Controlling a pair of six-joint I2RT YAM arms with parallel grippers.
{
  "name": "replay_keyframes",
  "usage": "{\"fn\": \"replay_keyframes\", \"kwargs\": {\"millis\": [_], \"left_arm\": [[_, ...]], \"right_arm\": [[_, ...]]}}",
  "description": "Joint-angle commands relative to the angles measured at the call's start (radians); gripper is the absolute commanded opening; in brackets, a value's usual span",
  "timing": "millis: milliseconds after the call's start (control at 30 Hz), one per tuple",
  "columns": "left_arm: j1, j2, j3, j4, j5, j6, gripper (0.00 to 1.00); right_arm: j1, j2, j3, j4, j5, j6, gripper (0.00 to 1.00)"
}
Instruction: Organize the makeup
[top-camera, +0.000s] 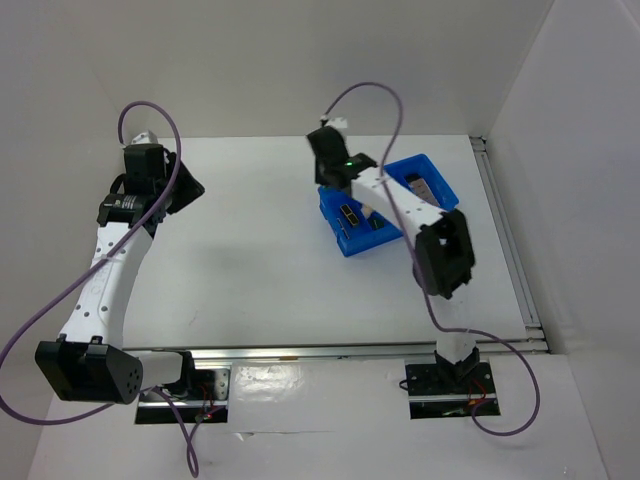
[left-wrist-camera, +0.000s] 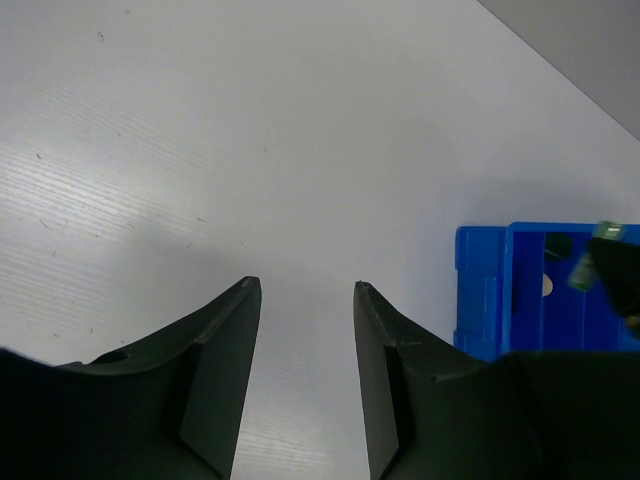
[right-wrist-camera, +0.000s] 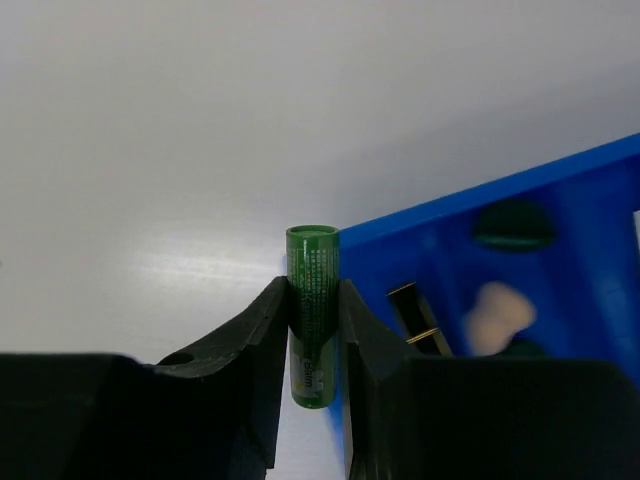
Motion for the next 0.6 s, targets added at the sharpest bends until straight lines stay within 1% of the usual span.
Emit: {"fn": "replay_keyframes", "kwargs": {"millis": [0,33,67,167,233,300,400,533,567], "left_arm": [[0.006,-0.009,0.011,0.031,0.005,0.018,0.55],[0.006,-0.009,0.011,0.031,0.014,0.018,0.55],[0.006,-0.009,0.011,0.031,0.014,0.018,0.55],[0.006,-0.009,0.011,0.031,0.014,0.018,0.55],[0.006,-0.009,0.001,0.04,0.043,0.018,0.55],[0.006,-0.019,-0.01,0.052,0.08,0.018,0.55],[0.006,-0.019,-0.028,0.074,0.092,0.018,0.55],[0.006,-0.019,-0.039,0.074,0.072,0.018,0.55],[0.006,-0.019,-0.039,0.083,0.072,0.027,0.55]], "right_arm": [[-0.105,-0.209,-0.21,0.268,0.031,-0.189,0.12],[-0.128,-0.248,-0.229,0.288,0.031,-0.189,0.13],[-0.181,-0.258,-0.238,0.288,0.031,-0.189,0.13],[-0.272,-0.258,-0.247,0.25,0.043,-0.199,0.13],[-0.308,-0.244,-0.247,0.25,0.06,-0.223,0.13],[-0.36,-0.205,-0.234,0.205,0.05,-0.208,0.13],[-0.398,-0.171,-0.22,0.15,0.005,-0.183,0.13],[-0.409,-0.158,-0.273,0.15,-0.004,-0.174,0.13],[-0.418,-0.158,-0.305,0.161,-0.004,-0.162,0.14]]}}
